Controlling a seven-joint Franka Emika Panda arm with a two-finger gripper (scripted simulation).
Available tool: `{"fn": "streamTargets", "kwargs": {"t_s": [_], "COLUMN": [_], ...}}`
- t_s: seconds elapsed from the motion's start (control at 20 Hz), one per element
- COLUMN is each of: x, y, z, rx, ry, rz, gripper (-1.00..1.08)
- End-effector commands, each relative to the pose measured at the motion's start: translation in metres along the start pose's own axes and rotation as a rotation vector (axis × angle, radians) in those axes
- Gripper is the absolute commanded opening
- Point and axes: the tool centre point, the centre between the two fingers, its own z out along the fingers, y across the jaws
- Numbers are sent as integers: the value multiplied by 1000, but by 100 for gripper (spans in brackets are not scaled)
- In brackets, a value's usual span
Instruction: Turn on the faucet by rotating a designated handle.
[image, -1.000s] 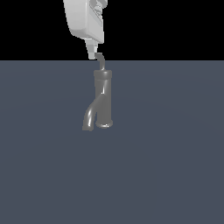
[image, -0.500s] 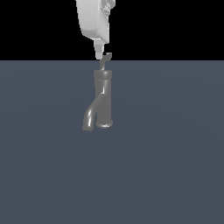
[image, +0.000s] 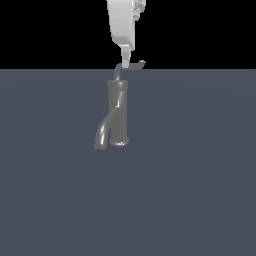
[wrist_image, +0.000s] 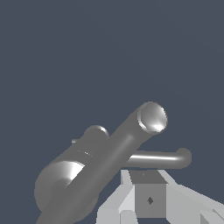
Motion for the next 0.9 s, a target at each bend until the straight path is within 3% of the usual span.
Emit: {"fn": "streamTargets", "kwargs": {"t_s": [0.0, 0.3, 0.35, 0.85], "x": [34, 52, 13, 27], "y": [-11, -22, -17, -45], "z": [0, 0, 0, 0], "rx": [7, 6, 4, 5], "ry": [5, 5, -4, -1], "rz": [46, 54, -6, 13], "gripper": [-100, -100, -100, -100]}}
